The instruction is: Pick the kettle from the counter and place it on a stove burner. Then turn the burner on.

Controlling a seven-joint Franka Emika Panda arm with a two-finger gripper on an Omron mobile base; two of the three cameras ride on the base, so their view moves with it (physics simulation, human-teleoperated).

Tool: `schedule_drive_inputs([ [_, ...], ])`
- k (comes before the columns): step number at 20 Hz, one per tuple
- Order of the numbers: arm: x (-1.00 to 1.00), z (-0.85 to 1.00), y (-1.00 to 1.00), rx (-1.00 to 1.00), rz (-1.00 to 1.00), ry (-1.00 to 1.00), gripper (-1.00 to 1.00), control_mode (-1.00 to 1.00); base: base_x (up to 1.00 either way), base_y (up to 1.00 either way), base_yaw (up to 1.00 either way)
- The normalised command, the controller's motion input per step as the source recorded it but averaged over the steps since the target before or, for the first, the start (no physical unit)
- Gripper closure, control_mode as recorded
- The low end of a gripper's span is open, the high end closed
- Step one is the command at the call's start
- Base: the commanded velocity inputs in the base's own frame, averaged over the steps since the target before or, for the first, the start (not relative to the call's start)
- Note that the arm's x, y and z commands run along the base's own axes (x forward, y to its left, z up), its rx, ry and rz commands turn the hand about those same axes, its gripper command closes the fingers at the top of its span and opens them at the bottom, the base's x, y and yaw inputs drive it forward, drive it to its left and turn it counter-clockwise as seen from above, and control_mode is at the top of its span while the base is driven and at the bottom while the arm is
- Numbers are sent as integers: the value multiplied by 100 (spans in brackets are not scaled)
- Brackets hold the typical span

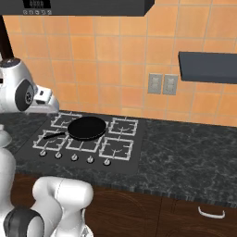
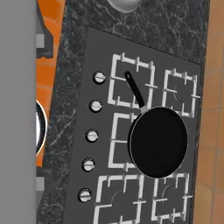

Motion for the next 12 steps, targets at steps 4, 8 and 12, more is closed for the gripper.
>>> schedule_drive_inputs([
  [4,-32,0,100,1,0,-4,-100,-100,0,0,0],
  [8,-20,-2,100,1,0,0,-100,-100,0,0,0],
  [12,-23,-13,100,11,3,0,-100,-100,0,0,0],
])
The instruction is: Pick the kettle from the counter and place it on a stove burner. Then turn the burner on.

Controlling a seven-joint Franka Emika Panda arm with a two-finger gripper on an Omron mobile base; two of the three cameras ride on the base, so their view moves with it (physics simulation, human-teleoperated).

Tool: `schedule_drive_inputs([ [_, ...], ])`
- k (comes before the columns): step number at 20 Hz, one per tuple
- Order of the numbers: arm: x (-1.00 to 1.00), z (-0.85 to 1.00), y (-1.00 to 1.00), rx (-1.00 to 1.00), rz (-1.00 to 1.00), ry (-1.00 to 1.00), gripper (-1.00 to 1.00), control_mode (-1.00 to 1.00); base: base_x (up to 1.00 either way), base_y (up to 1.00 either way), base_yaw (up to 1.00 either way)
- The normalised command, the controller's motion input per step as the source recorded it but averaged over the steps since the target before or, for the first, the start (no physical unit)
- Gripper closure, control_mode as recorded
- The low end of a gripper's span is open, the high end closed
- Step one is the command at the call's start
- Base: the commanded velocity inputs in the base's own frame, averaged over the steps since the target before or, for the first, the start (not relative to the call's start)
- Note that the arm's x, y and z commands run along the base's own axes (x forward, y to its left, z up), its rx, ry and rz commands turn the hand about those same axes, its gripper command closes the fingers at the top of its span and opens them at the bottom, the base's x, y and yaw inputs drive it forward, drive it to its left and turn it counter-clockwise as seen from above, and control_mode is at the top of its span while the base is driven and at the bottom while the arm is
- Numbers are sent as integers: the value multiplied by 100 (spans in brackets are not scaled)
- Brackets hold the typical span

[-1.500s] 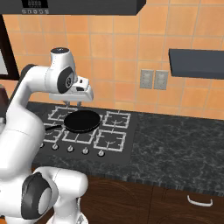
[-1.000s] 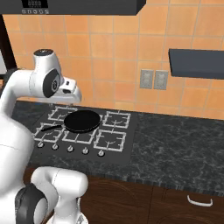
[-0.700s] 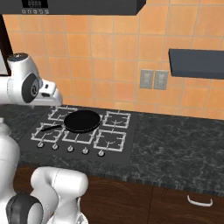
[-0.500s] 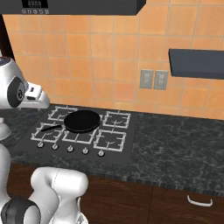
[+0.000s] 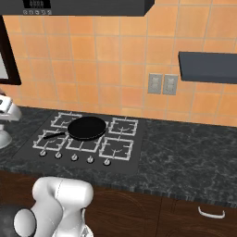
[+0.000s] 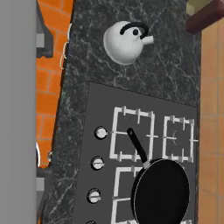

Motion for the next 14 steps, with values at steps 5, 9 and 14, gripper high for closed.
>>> schedule_drive_inputs([
  [5,0,-46,100,1,1,0,-100,-100,0,0,0],
  [9,0,-43,100,1,0,0,-100,-100,0,0,0],
  [14,26,-31,100,3,0,0,-100,-100,0,0,0],
])
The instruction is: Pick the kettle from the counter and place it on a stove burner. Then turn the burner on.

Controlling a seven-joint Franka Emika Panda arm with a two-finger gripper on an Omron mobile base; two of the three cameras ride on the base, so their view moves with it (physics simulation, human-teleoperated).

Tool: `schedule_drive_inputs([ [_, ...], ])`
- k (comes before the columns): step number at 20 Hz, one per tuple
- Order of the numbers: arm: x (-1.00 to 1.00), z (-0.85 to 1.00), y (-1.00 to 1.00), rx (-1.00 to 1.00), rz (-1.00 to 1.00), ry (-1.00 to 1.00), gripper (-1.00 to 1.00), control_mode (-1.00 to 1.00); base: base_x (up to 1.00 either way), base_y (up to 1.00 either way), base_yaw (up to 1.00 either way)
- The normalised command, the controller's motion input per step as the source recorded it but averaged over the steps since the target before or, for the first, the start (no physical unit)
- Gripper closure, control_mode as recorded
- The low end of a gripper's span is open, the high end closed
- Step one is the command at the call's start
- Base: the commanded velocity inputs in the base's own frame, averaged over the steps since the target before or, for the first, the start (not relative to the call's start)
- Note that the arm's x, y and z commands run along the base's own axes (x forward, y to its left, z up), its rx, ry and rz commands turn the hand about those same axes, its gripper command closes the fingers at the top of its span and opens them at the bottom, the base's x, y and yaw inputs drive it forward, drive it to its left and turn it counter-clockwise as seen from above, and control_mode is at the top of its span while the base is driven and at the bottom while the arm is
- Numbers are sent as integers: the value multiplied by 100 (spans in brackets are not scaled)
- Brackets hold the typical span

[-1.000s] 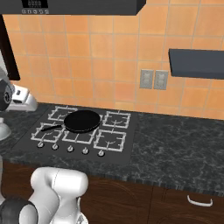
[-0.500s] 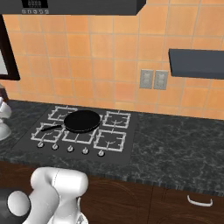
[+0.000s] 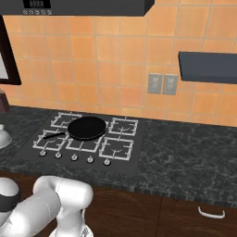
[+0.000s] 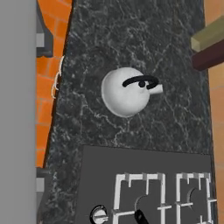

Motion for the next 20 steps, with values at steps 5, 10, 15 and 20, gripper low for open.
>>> schedule_drive_inputs([
  [5,91,-15,93,-25,-10,13,-100,-100,0,0,0],
  [10,79,-29,42,-15,0,15,-100,-100,0,0,0],
  [15,48,-49,39,-3,1,5,-100,-100,0,0,0],
  [20,5,-47,38,-1,5,10,-100,-100,0,0,0],
])
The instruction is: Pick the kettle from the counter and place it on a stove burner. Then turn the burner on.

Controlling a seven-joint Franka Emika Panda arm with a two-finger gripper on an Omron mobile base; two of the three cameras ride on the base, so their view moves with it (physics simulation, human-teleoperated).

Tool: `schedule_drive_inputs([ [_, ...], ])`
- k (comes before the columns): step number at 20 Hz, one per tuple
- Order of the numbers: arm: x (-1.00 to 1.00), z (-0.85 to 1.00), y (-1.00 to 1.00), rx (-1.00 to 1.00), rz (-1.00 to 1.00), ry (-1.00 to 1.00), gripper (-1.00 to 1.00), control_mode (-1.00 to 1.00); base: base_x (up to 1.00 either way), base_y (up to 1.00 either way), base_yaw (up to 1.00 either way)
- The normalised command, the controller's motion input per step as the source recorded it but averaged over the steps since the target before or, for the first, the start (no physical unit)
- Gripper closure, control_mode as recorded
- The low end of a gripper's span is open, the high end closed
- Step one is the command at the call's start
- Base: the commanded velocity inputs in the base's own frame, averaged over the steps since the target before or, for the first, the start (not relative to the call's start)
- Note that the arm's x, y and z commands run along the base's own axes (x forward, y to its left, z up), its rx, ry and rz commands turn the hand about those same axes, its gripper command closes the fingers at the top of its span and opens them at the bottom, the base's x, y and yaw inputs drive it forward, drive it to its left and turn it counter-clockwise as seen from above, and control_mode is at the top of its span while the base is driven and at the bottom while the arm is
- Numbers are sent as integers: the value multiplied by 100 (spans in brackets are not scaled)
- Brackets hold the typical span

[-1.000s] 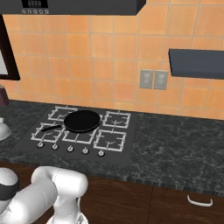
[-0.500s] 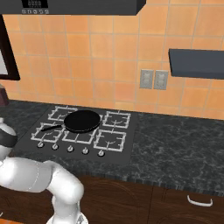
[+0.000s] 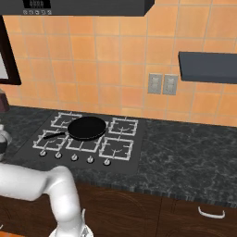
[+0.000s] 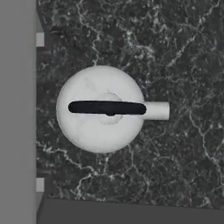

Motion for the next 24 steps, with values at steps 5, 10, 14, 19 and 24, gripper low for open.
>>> schedule_drive_inputs([
  [5,6,-48,17,-2,4,0,-100,-100,0,0,0],
  [10,18,-42,0,-2,4,0,-100,-100,0,0,0],
  [14,18,-30,-1,0,6,0,-100,-100,0,0,0],
  [19,16,-17,0,0,5,0,100,-100,0,0,0],
  [24,13,-8,0,0,0,-1,100,-100,0,0,0],
])
